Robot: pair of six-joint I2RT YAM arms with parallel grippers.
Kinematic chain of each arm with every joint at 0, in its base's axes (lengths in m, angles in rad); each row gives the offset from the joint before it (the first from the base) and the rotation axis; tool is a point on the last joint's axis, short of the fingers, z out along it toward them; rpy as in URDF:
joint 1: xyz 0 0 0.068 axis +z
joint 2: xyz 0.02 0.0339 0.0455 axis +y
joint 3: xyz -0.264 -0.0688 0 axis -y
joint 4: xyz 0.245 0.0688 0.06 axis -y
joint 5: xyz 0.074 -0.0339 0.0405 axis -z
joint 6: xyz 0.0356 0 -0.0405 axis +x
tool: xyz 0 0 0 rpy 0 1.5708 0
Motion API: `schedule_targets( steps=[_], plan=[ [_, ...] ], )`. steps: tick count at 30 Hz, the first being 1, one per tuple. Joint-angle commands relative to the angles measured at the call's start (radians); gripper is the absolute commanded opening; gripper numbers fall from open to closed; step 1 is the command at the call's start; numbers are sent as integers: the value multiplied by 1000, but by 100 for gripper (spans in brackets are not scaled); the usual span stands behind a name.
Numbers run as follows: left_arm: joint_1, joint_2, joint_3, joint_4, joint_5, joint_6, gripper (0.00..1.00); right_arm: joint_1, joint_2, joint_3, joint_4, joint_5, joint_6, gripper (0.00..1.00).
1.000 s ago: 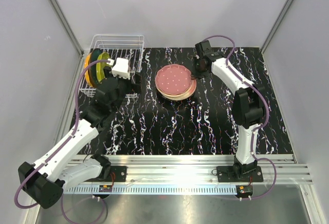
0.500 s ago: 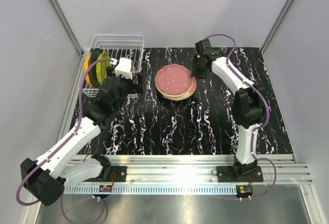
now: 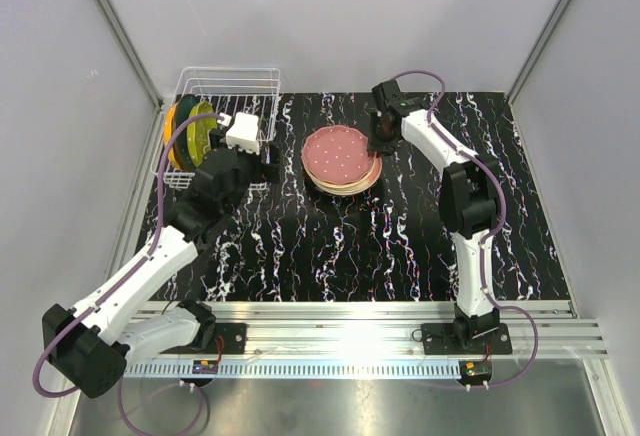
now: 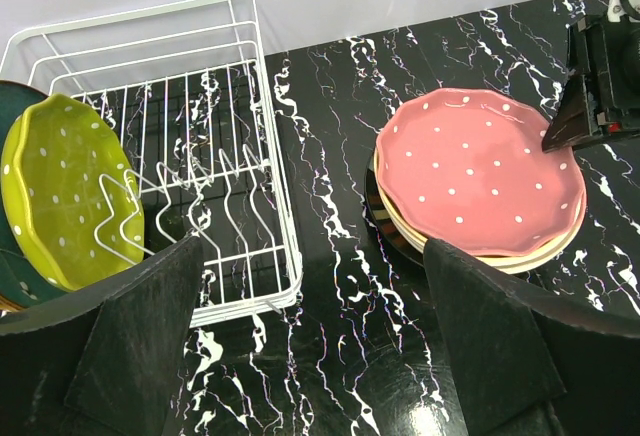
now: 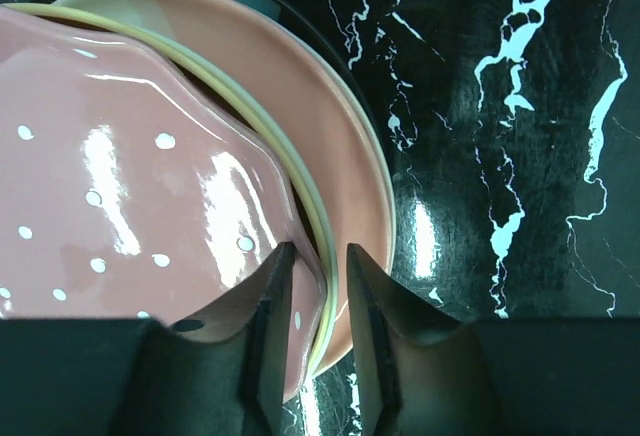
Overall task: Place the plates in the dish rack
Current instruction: Grab a plate with the right arm
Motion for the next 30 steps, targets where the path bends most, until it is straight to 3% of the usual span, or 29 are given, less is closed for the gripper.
schedule_targets(
  steps=[1,21,30],
  plan=[
    [-5,3,18,46,10,0,95,-3,7,50,-18,42,-31,30],
    [-5,-12,20,43,16,-5,95,14,-19,111,-96,102,-55,1],
    [-5,-20,21,43,19,-8,95,68,25,238,-200,197,-106,0]
  ],
)
